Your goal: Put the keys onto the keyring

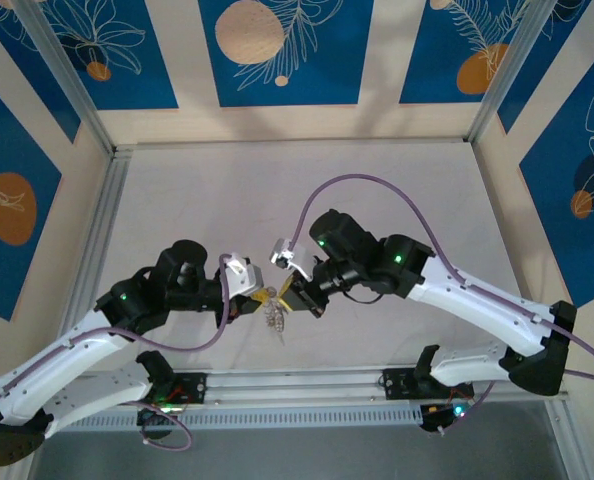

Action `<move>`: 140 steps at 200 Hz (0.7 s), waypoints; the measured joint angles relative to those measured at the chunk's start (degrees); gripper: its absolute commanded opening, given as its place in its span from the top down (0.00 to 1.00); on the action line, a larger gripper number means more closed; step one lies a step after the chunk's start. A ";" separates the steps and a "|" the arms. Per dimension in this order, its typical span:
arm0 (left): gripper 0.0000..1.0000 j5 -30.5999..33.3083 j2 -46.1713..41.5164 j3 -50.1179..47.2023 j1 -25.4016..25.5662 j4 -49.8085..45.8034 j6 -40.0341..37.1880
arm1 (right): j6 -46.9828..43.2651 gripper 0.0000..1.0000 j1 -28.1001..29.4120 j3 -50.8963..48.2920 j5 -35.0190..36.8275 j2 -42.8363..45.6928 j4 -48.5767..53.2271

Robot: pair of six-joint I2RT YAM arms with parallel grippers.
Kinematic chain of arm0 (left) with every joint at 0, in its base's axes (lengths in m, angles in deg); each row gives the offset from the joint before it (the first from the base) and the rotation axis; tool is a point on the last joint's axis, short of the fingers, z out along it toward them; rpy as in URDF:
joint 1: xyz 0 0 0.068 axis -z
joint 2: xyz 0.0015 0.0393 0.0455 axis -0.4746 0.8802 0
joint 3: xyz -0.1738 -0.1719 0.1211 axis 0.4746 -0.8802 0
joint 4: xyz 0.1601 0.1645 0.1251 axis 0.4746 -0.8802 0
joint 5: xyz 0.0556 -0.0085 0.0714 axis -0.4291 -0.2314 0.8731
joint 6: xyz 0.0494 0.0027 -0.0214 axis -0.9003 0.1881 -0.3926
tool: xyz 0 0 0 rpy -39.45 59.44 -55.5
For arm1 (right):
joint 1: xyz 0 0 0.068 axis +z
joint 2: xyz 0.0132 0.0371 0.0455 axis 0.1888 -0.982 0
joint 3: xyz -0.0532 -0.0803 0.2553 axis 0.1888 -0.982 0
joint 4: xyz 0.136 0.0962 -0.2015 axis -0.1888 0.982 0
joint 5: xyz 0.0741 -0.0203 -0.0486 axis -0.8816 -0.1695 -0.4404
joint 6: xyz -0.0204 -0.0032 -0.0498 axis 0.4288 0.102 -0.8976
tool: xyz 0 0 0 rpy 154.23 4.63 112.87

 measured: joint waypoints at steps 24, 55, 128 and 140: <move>1.00 0.13 0.00 0.00 0.09 -0.02 0.00 | 0.00 1.00 -0.22 1.01 -0.35 -1.55 0.04; 1.00 0.33 0.00 0.00 0.42 -0.02 0.00 | 0.02 1.00 -0.79 1.92 -1.05 -2.38 -0.02; 1.00 1.64 -0.02 0.00 0.59 -0.63 0.00 | 1.51 1.00 -2.21 2.89 -2.25 -3.96 0.59; 1.00 1.86 -0.04 0.00 0.59 -0.79 0.00 | 1.77 1.00 -2.58 2.89 -2.54 -4.15 1.03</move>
